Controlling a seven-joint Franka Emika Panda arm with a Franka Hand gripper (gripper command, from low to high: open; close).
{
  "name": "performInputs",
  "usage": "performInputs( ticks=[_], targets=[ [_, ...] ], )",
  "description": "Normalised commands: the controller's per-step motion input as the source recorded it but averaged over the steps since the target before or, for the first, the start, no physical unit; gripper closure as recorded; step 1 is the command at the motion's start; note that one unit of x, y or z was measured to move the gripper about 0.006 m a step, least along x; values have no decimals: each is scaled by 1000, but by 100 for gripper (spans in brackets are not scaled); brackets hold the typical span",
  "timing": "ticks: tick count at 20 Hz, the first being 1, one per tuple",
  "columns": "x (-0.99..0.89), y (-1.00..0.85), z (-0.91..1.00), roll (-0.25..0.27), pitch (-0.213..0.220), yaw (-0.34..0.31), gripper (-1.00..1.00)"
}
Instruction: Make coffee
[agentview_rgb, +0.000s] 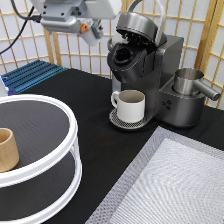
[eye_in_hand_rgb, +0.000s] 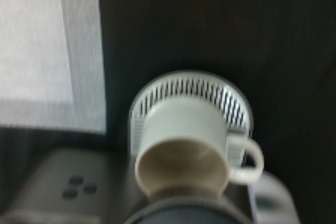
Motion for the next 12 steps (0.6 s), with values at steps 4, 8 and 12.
performInputs(
  ticks=[4,8,12],
  targets=[
    [326,343,64,146,119,-54,100],
    [330,215,-19,47,149,-87,100],
    [207,186,-59,20,128,-91,100]
  ],
)
